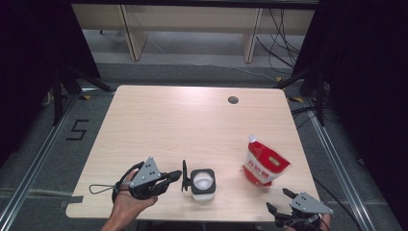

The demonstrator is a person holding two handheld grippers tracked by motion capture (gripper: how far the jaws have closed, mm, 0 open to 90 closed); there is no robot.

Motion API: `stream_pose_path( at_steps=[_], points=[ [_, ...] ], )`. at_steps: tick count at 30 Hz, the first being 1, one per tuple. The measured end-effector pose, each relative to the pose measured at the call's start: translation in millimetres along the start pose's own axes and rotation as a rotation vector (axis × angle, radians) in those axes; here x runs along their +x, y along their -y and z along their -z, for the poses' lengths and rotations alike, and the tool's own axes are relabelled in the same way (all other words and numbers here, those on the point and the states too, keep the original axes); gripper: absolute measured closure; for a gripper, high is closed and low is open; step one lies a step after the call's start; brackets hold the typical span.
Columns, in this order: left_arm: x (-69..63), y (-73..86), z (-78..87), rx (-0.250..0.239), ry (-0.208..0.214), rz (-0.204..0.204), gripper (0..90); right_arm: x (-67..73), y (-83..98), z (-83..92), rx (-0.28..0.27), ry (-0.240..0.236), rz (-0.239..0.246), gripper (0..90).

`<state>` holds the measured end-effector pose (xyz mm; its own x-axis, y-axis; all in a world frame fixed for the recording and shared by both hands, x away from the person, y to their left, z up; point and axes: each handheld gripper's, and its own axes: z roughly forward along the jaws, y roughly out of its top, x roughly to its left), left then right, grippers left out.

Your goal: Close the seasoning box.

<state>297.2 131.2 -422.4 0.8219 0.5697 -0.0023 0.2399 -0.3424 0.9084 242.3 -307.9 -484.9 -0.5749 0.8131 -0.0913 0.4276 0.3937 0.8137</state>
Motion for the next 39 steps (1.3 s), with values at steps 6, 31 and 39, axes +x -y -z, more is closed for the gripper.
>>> stream_pose_path(
  at_steps=[6, 31, 39],
  points=[
    [-0.6, -8.9, 3.9, -0.005, -0.012, -0.047, 89.2, -1.1, -0.1, 0.6, -0.006, 0.009, -0.002, 26.2],
    [-12.8, -13.2, -35.5, 0.034, 0.067, -0.073, 89.1, -1.2, 0.3, 1.4, -0.002, 0.010, -0.016, 26.3],
    [-15.8, -10.8, -44.9, 0.060, 0.078, -0.070, 89.1, 0.5, 0.2, 1.9, 0.006, 0.000, -0.034, 26.3]
  ],
)
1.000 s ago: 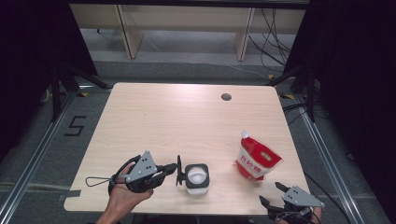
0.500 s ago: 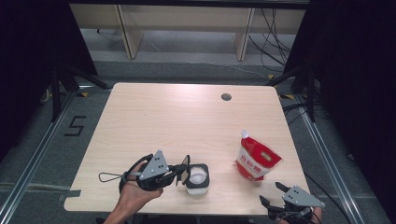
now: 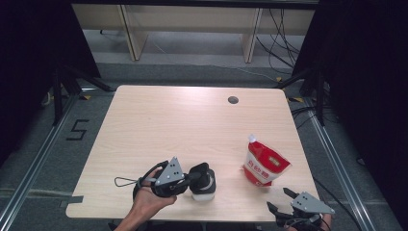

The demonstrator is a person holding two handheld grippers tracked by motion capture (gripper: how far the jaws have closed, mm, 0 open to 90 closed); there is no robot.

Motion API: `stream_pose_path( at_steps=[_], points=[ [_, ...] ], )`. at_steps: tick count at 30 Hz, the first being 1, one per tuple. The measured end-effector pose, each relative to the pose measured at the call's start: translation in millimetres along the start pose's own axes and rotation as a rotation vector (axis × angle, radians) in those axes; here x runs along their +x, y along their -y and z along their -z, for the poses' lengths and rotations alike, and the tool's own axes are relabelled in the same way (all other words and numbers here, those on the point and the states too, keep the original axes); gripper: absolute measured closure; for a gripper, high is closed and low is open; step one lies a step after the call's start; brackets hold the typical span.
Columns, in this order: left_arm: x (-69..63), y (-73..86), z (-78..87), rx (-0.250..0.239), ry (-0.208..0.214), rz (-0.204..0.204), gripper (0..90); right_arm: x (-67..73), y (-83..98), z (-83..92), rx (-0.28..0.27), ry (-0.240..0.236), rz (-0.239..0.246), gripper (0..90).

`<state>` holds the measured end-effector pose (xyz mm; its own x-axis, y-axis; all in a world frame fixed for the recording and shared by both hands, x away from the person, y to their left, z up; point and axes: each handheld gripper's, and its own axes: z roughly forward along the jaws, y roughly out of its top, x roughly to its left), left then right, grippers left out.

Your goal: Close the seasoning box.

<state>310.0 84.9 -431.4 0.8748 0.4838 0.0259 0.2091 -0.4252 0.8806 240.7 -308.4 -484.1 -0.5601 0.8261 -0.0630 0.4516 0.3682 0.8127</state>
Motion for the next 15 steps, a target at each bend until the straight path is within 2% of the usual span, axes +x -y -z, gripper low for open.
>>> stream_pose_path(
  at_steps=[1, 2, 5, 6, 7, 9, 10, 13, 14, 15],
  points=[
    [-0.7, 0.4, -1.4, -0.007, 0.008, 0.013, 89.1, -0.9, -0.1, -0.2, -0.005, 0.000, 0.011, 26.4],
    [-0.1, 0.1, -1.7, -0.002, 0.005, -0.002, 89.1, -1.0, -0.1, -0.1, -0.004, -0.003, 0.010, 27.2],
    [-0.2, 0.9, -5.3, 0.002, 0.016, 0.005, 89.1, 0.1, 0.1, 0.0, -0.001, -0.006, 0.004, 28.2],
    [-0.1, 0.9, -5.9, 0.013, 0.010, 0.003, 89.1, 2.4, 0.1, 0.6, 0.007, -0.008, -0.020, 28.2],
    [-0.1, 1.4, -7.9, 0.009, 0.020, 0.009, 89.1, 0.7, -0.1, 0.0, -0.002, -0.010, -0.001, 28.1],
    [0.0, 1.6, -10.0, 0.017, 0.019, -0.004, 89.1, 0.5, -0.1, -0.2, -0.006, -0.008, 0.003, 27.7],
    [-0.9, 2.2, -11.7, 0.017, 0.018, 0.007, 89.1, 0.4, -0.1, 0.0, -0.003, -0.005, 0.005, 27.7],
    [-0.2, 3.5, -16.0, 0.034, 0.024, 0.004, 89.1, 0.8, -0.1, -0.1, -0.003, -0.008, 0.000, 27.6],
    [-0.3, 4.4, -17.9, 0.034, 0.022, 0.002, 89.1, -0.1, -0.2, -0.7, -0.013, -0.003, 0.017, 27.6],
    [-0.3, 5.8, -20.0, 0.039, 0.024, -0.001, 89.1, 0.8, 0.0, -0.5, -0.001, -0.009, 0.006, 27.6]
  ],
)
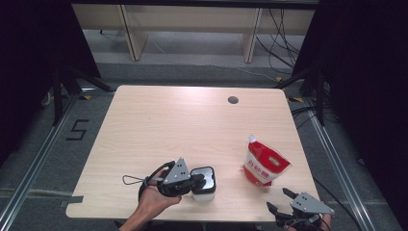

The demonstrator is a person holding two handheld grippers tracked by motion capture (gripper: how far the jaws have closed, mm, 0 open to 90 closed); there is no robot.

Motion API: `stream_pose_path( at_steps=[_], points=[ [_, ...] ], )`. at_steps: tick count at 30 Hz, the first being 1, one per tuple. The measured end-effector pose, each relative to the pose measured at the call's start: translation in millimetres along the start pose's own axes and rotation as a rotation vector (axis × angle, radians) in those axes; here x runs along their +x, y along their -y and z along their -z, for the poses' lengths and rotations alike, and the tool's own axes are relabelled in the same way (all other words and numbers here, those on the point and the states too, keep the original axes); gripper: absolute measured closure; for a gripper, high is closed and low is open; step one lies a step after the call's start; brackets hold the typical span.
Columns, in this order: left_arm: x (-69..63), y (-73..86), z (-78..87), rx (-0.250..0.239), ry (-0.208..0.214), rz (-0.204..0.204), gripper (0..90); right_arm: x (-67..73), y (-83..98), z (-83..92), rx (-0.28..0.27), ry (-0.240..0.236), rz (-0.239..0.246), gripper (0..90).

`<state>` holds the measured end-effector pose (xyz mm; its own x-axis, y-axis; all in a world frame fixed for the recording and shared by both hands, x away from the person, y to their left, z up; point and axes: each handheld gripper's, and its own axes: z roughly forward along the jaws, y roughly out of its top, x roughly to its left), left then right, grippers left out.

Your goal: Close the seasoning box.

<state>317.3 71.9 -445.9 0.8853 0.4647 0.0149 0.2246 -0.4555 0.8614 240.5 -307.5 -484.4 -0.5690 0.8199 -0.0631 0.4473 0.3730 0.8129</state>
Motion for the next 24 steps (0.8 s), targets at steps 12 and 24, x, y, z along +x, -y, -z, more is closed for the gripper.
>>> stream_pose_path(
  at_steps=[12, 24],
  points=[
    [2.7, -0.4, 2.9, -0.015, 0.009, 0.032, 84.3, 2.5, -0.1, 0.8, 0.011, 0.001, -0.026, 27.4],
    [12.3, 6.1, 19.2, -0.072, -0.002, 0.103, 56.0, 0.7, -0.6, 0.2, -0.009, 0.004, 0.016, 27.4]
  ],
)
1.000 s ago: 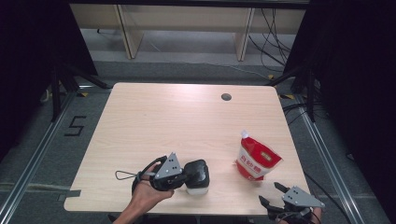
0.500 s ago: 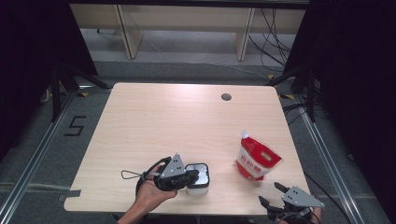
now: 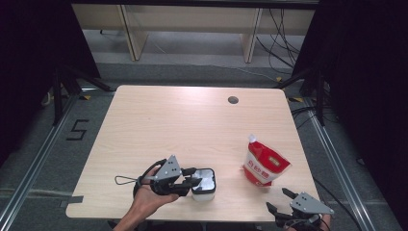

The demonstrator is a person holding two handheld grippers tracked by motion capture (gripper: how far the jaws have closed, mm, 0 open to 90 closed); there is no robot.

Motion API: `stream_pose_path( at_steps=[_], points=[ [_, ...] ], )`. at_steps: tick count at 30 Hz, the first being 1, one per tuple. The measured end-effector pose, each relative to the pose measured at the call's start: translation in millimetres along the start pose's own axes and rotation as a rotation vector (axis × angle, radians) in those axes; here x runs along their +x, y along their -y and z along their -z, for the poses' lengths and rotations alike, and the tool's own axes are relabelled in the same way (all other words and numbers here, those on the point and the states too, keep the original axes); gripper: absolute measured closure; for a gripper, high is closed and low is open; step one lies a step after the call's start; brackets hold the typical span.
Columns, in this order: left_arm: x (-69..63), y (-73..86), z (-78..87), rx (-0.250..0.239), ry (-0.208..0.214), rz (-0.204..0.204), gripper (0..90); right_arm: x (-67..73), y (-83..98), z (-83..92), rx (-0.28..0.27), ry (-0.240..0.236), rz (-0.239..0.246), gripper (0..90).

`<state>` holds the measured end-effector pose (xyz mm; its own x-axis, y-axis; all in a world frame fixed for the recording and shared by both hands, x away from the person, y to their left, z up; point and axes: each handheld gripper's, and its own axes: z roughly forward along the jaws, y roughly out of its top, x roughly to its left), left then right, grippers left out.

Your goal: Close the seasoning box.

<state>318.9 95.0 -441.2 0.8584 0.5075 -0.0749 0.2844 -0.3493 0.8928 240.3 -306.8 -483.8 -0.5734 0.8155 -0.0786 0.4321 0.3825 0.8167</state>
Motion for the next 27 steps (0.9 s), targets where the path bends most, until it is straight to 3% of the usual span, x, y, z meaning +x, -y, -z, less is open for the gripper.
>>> stream_pose_path(
  at_steps=[10, 19, 20, 21, 22, 24, 25, 27],
  points=[
    [4.2, 11.3, 18.1, 0.002, -0.014, 0.035, 35.6, -0.8, -0.3, -0.8, 0.000, -0.004, 0.018, 27.2],
    [6.0, 25.1, 31.8, 0.032, -0.029, 0.029, 30.9, -0.9, -0.3, -1.4, 0.000, -0.009, 0.028, 27.0],
    [5.5, 27.7, 31.8, 0.028, -0.027, 0.055, 30.5, -0.2, -0.3, -1.5, 0.006, -0.021, 0.020, 27.0],
    [7.8, 29.1, 33.2, 0.035, -0.028, 0.024, 30.3, 0.1, -0.4, -1.4, 0.006, -0.021, 0.020, 27.0],
    [6.3, 31.7, 33.1, 0.029, -0.034, 0.063, 30.2, 0.1, -0.3, -2.0, -0.005, -0.015, 0.022, 27.0],
    [7.2, 35.1, 34.3, 0.023, -0.043, 0.062, 30.0, 0.5, -0.3, -1.6, 0.002, -0.016, 0.019, 27.0],
    [6.3, 37.0, 34.4, 0.019, -0.043, 0.084, 29.8, -0.3, -0.4, -1.5, -0.005, -0.003, 0.033, 27.0],
    [8.7, 39.5, 36.4, 0.027, -0.045, 0.053, 29.1, -0.6, -0.3, -2.5, -0.010, -0.015, 0.035, 26.9]
  ],
)
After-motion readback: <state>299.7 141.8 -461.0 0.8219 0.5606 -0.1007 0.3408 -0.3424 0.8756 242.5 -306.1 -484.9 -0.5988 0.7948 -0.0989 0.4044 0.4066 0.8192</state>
